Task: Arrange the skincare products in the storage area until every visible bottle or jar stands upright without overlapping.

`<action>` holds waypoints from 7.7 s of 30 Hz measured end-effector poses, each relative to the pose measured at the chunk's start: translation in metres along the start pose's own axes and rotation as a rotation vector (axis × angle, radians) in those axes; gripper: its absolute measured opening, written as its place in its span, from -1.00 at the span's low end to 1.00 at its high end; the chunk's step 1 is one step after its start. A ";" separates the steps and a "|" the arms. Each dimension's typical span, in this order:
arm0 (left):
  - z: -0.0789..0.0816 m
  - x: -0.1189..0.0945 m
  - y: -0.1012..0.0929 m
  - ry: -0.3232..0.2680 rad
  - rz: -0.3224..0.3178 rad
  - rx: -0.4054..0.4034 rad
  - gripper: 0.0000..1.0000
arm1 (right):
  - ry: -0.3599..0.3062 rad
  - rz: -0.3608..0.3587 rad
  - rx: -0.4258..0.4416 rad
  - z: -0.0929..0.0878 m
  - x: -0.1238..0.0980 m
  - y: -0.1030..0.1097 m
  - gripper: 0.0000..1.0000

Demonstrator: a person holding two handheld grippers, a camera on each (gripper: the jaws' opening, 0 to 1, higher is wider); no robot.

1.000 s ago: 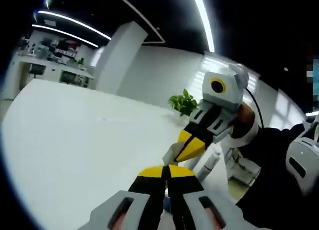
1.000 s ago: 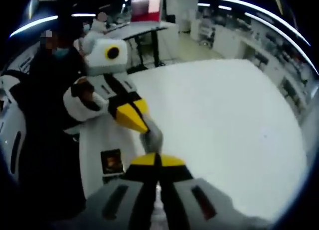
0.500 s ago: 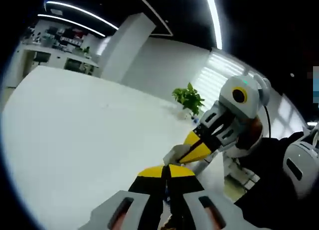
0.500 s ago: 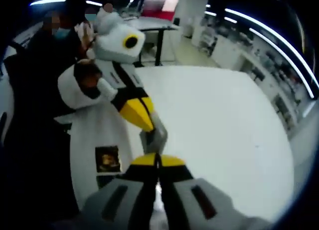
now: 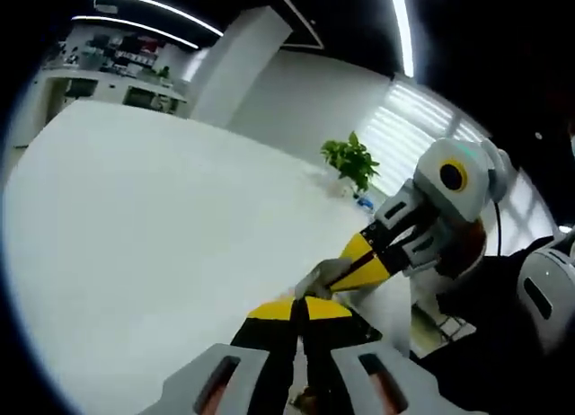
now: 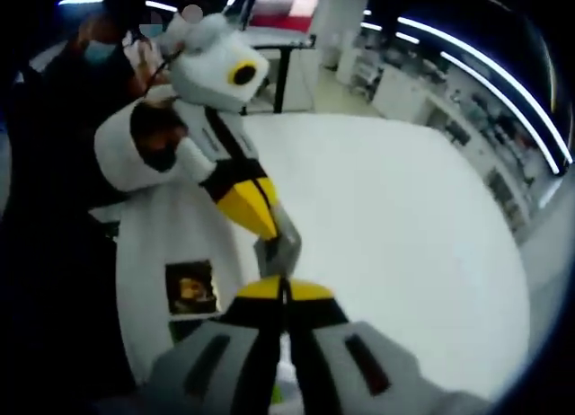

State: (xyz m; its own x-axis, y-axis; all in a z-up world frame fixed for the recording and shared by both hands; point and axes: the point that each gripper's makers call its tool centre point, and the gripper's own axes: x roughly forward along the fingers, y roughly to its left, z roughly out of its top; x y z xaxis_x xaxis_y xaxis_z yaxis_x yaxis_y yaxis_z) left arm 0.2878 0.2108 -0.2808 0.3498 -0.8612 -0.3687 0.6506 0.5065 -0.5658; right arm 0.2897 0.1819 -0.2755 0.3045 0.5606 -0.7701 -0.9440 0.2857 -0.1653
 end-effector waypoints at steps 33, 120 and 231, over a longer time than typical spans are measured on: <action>-0.043 0.006 0.022 0.151 0.063 0.063 -1.00 | 0.002 0.039 0.121 -0.033 0.042 0.018 -1.00; -0.049 0.010 0.053 0.057 0.309 0.322 -0.82 | -0.156 -0.086 0.198 -0.041 0.061 0.019 -1.00; -0.059 0.089 -0.021 0.225 0.107 0.426 -1.00 | -0.168 -0.400 0.187 -0.090 -0.022 0.033 -1.00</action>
State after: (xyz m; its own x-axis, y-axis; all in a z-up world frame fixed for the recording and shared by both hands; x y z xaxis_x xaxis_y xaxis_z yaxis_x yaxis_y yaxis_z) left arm 0.2651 0.1264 -0.3455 0.3059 -0.7513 -0.5848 0.8535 0.4886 -0.1812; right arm 0.2406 0.1093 -0.3192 0.6703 0.4917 -0.5557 -0.7141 0.6312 -0.3028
